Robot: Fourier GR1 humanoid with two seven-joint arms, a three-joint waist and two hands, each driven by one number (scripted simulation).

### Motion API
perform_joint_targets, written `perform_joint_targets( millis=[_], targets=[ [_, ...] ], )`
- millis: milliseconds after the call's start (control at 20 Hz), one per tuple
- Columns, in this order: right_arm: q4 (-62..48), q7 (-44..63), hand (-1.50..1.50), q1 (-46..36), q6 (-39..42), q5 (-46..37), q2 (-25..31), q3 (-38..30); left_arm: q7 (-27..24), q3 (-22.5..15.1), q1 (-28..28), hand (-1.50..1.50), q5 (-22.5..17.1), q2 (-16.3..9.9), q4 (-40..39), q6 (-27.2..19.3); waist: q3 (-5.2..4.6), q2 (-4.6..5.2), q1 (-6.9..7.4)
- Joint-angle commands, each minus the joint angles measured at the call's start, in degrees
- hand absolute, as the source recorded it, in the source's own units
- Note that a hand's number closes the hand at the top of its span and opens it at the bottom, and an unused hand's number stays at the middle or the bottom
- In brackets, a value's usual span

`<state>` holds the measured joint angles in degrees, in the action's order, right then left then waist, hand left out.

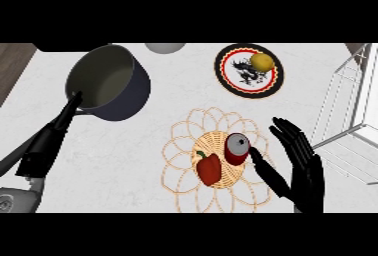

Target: Pick the can from the placemat and place it in the tiered shelf

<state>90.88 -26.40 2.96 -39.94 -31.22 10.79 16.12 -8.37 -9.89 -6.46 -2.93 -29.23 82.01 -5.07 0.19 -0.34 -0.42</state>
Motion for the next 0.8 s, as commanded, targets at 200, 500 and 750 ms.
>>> perform_joint_targets(
  millis=[200,500,750],
  targets=[
    [7.3,17.2,-1.50,10.1,-2.7,-30.8,-2.4,3.1,0.1,-0.4,1.1,0.00,1.4,1.9,-2.7,-1.0,-0.70,0.04,-1.62],
    [8.4,29.8,-1.50,17.1,4.7,-52.3,-7.4,-0.6,-0.3,0.8,3.1,0.00,0.4,0.2,-2.0,0.5,-0.85,0.09,-2.00],
    [15.1,45.3,-1.50,15.9,18.0,-66.0,-10.7,7.2,0.4,0.2,1.6,0.00,0.9,0.8,-1.6,0.7,-0.65,0.29,-1.15]
  ],
)
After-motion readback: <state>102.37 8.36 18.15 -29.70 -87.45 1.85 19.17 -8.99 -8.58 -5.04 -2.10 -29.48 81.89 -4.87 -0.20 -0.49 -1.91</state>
